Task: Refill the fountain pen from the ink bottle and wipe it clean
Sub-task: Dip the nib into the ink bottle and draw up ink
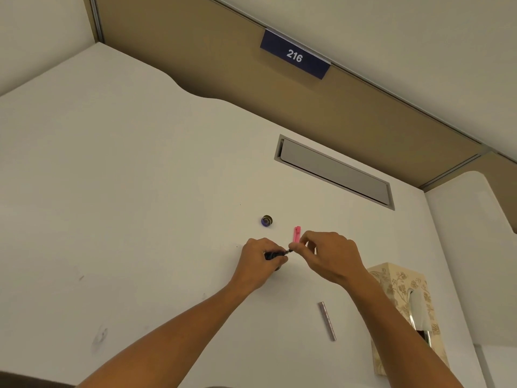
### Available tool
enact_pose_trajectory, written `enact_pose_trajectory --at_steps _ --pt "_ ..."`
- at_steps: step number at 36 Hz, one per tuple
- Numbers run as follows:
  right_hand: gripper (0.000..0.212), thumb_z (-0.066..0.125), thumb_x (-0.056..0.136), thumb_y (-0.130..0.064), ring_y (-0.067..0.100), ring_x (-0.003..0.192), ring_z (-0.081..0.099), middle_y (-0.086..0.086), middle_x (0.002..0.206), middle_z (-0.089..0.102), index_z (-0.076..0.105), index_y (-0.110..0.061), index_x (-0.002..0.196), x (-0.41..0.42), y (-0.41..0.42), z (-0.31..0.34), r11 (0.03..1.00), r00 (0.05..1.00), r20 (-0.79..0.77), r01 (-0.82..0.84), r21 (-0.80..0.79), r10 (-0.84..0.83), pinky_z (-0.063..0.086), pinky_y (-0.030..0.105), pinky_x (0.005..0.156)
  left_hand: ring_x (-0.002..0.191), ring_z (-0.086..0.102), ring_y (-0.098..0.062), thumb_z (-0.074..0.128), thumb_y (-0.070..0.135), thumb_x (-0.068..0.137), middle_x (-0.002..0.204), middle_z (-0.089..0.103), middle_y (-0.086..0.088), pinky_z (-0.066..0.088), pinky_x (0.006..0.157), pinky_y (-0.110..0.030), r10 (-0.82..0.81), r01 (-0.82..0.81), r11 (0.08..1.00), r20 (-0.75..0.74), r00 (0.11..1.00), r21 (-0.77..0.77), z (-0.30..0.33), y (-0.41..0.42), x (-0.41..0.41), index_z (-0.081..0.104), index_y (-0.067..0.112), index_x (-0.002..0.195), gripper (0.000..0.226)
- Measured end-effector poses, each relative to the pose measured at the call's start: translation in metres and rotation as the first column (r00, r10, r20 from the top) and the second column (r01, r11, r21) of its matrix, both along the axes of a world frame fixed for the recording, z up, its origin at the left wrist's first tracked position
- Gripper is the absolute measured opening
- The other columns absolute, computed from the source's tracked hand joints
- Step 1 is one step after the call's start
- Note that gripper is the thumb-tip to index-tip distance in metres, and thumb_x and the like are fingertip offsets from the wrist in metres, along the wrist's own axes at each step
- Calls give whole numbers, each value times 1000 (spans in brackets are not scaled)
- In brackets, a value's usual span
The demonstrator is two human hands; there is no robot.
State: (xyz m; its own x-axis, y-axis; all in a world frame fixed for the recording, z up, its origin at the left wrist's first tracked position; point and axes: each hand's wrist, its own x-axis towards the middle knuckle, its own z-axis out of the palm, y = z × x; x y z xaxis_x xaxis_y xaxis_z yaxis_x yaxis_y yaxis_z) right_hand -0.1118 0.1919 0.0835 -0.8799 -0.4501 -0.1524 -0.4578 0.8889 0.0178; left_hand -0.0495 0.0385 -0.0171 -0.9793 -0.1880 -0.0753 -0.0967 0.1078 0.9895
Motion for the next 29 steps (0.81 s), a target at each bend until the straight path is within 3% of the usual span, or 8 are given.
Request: enact_pose_trajectory --at_steps 3,6,13,17,25,29 --pt "32 51 84 -72 3 72 57 -22 80 63 61 -45 98 -2 4 5 997 999 40 8 -81 -5 42 23 59 74 65 -7 77 17 79 86 74 0 52 68 -12 5 -5 1000 -3 1000 3 0 0 0 79 13 91 13" --pt "27 57 87 -62 4 73 57 -28 80 58 69 -43 104 -3 9 7 993 1000 12 -11 -116 13 52 28 62 72 67 -12 78 15 79 86 74 -2 58 70 -26 1 -1 1000 9 1000 29 0 0 -1 78 12 91 13" --pt "18 56 92 -51 -1 71 49 -21 84 67 70 -41 98 3 9 3 992 986 -129 -115 -45 108 41 23 54 70 68 -15 78 15 78 84 73 -1 59 71 -37 1 -2 999 18 1000 42 -2 1 -1 79 13 90 12" --pt "14 60 91 -43 7 70 61 -17 79 69 72 -37 93 6 8 2 985 963 -210 -174 -15 167 39 23 48 72 68 -15 78 16 78 85 73 0 59 72 -38 6 -6 999 17 1000 36 -3 2 -1 79 13 90 13" --pt "26 49 92 -46 11 68 62 -12 77 68 70 -33 84 5 7 -2 982 960 -210 -183 40 187 45 28 48 74 68 -13 78 16 78 86 74 0 59 72 -35 16 -16 1000 11 1000 21 -3 3 -1 79 12 91 13" --pt "33 45 93 -47 12 58 52 -9 67 62 65 -29 75 4 6 -4 985 962 -211 -168 50 174 37 26 45 74 67 -11 77 16 79 86 74 0 58 73 -32 7 -7 1000 4 1000 11 -3 2 -1 79 12 90 12"
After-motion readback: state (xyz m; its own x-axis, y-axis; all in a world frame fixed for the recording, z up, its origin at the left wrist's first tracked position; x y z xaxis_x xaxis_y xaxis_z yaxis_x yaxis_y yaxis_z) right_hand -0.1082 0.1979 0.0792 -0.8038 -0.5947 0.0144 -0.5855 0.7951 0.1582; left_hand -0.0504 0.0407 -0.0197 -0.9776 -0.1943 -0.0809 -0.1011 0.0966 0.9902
